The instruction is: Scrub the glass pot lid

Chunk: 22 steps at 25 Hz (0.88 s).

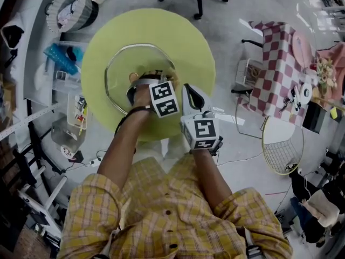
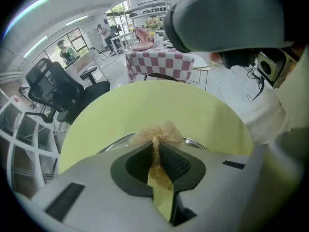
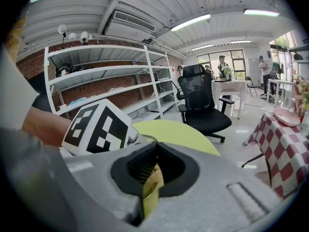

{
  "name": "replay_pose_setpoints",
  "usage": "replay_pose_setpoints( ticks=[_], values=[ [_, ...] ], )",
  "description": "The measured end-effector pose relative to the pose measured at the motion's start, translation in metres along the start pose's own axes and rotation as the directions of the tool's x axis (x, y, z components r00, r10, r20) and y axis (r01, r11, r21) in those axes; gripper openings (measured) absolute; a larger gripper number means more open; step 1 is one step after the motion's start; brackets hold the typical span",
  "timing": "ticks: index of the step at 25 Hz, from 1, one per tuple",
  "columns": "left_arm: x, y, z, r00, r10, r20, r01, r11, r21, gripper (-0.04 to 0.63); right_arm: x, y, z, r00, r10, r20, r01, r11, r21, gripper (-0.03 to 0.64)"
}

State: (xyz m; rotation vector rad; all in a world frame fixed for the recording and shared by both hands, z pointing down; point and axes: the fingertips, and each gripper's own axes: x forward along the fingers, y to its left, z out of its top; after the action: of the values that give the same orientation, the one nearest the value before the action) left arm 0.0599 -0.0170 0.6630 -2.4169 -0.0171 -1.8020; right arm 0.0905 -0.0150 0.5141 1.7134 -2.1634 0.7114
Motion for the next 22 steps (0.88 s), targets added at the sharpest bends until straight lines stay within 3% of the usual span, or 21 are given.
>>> replay_pose_setpoints(
  ticks=[22],
  values=[
    [0.001,0.054,-0.006,0.998,0.059,0.019,-0.056,0.993,-0.105,0.041,0.018,0.002,0.004,1.000,0.015,-0.011,-0.015,1.000,-0.001,-0.003]
  ],
)
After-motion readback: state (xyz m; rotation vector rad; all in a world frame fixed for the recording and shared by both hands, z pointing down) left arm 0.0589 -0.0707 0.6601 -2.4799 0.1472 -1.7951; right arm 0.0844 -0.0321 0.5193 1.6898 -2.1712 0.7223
